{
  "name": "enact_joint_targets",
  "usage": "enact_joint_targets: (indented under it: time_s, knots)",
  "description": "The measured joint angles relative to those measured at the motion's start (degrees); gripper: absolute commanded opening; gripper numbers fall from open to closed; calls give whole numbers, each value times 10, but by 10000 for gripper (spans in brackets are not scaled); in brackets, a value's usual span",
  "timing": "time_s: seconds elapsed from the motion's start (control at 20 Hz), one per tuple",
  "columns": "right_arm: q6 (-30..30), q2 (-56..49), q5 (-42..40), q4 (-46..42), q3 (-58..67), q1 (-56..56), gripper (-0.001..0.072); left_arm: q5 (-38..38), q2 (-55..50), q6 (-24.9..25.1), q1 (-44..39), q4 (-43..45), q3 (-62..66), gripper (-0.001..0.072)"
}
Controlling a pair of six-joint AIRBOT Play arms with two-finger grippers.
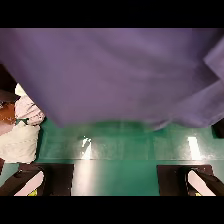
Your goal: Fold the shirts.
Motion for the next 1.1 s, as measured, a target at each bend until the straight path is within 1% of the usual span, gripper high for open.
enact_joint_targets:
  time_s: [0.15,0.25,0.35,0.45,0.5,0.6,0.7,0.9,1.0,1.1]
  knots:
    - [21,-122,129,17,35,9,18,-55,-78,-17,0,9,-57,26]
    - [31,-203,201,25,26,17,18,-83,-148,-25,0,13,-85,26]
    - [38,-277,242,27,-2,20,18,-107,-224,-30,0,13,-100,27]
    - [39,-341,250,30,-32,23,19,-116,-296,-32,0,12,-108,27]
    - [38,-366,240,30,-44,24,18,-115,-328,-32,0,11,-111,27]
    - [32,-409,194,32,-58,24,18,-94,-378,-23,0,8,-113,27]
    - [28,-439,130,34,-60,25,18,-61,-412,-10,0,3,-115,27]
    - [24,-465,5,35,-54,26,18,21,-440,33,-1,-15,-116,27]
    - [22,-469,-41,33,-52,26,18,40,-446,57,-1,-20,-116,27]
    - [13,-470,-62,27,-53,29,18,43,-448,78,-1,-22,-116,26]
